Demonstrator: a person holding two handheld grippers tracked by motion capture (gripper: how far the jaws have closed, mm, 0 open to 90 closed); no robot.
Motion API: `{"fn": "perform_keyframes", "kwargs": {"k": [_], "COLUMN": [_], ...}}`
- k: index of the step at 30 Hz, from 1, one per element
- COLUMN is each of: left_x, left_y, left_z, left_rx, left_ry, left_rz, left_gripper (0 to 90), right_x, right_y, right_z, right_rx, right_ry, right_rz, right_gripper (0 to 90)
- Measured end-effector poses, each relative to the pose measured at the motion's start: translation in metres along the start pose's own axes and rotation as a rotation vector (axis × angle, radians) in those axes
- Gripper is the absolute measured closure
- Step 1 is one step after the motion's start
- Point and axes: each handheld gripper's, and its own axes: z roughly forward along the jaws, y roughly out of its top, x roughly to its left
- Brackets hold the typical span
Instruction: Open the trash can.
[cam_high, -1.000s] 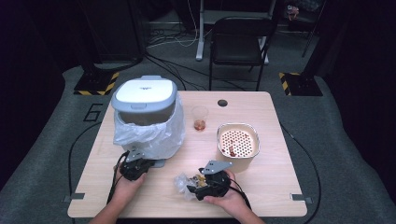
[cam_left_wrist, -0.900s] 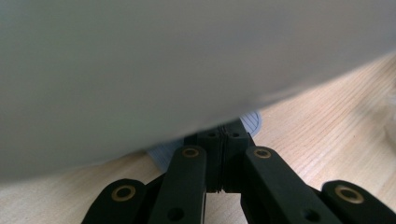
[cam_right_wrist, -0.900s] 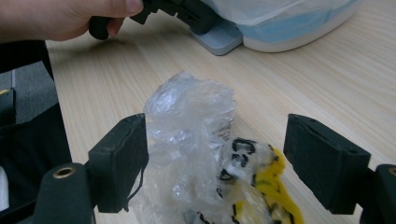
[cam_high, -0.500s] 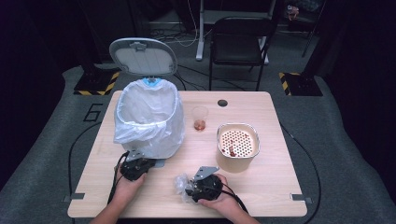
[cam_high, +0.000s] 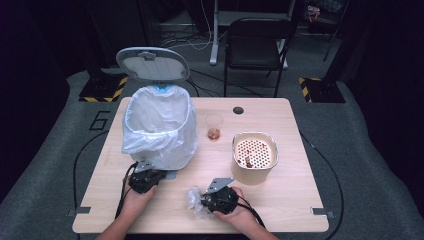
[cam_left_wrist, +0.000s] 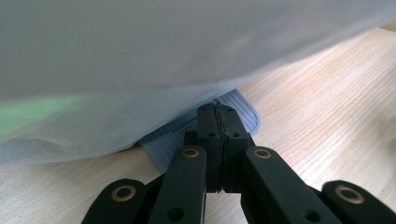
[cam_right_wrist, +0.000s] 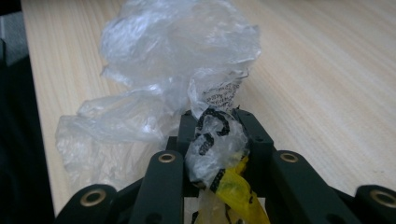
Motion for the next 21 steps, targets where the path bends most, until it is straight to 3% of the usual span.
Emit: {"fn": "perform_keyframes", "kwargs": {"k": [4, 5, 13, 16, 17, 21], "left_x": [0.000, 0.001, 0.000, 0.000, 0.001, 0.001], "left_y": [0.000, 0.000, 0.000, 0.000, 0.000, 0.000], "left_z": [0.000, 0.000, 0.000, 0.000, -0.001, -0.001], "left_rx": [-0.001, -0.001, -0.004, -0.002, 0.012, 0.011], "left_ry": [-0.002, -0.003, -0.003, -0.001, 0.004, 0.003], "left_rz": [-0.005, -0.004, -0.001, 0.004, 0.024, 0.014], "left_gripper": [89.2, 89.2, 89.3, 89.2, 89.2, 89.2], "right_x": [-0.001, -0.003, -0.013, -0.019, -0.021, -0.026], "right_y": [0.011, 0.015, 0.046, 0.056, 0.059, 0.075], "right_z": [-0.017, -0.023, -0.055, -0.066, -0.070, -0.085], "right_rx": [-0.042, -0.053, -0.094, -0.116, -0.122, -0.141], "right_ry": [0.003, 0.002, 0.002, 0.004, 0.005, -0.007], "right_rz": [0.007, -0.011, 0.029, 0.035, 0.037, 0.027], "right_gripper": [73.9, 73.8, 73.8, 73.7, 73.8, 73.7]}}
